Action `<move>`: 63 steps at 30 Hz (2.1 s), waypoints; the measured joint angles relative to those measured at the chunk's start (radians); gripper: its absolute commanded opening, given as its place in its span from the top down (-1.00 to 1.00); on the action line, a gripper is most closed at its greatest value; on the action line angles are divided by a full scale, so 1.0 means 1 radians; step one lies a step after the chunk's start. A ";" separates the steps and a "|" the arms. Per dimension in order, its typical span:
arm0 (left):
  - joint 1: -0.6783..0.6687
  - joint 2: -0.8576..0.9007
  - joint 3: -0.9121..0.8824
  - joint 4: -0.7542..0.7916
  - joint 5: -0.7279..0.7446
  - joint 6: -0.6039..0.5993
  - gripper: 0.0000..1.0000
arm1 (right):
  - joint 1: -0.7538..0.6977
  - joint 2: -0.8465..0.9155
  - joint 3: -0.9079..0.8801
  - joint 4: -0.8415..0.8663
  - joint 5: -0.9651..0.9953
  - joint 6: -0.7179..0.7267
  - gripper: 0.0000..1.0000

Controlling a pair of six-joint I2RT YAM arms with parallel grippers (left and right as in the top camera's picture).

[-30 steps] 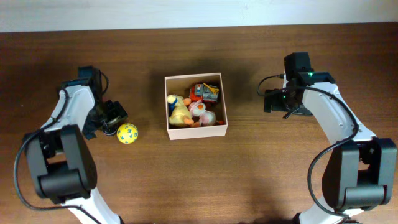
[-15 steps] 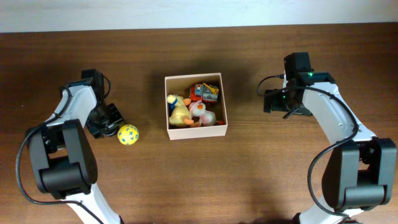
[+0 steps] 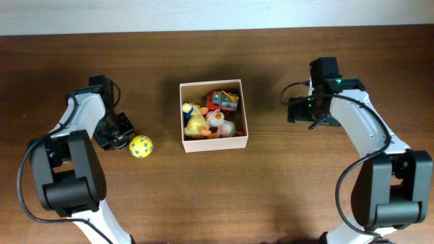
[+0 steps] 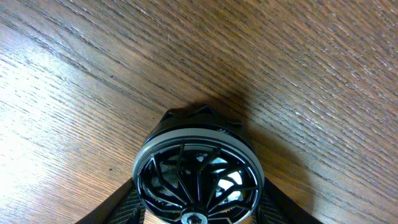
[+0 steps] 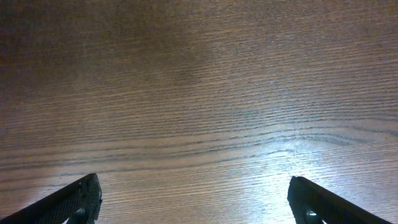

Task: Pack container
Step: 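Close the left gripper on the black tin and lift it, then carry the tin right over the box with the left gripper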

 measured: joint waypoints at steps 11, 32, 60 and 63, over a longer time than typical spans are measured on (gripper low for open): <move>0.000 0.000 0.054 -0.034 0.000 0.006 0.13 | 0.000 0.000 0.000 0.000 0.000 0.000 -0.98; -0.007 0.000 0.473 -0.158 0.216 0.130 0.27 | 0.000 0.000 0.000 0.000 0.000 0.000 -0.98; -0.498 -0.101 0.524 -0.371 0.257 0.244 0.29 | 0.000 0.000 0.000 0.000 0.000 0.000 -0.97; -0.528 -0.101 0.524 -0.393 0.235 0.244 0.29 | 0.000 0.000 0.000 0.000 0.000 0.000 -0.97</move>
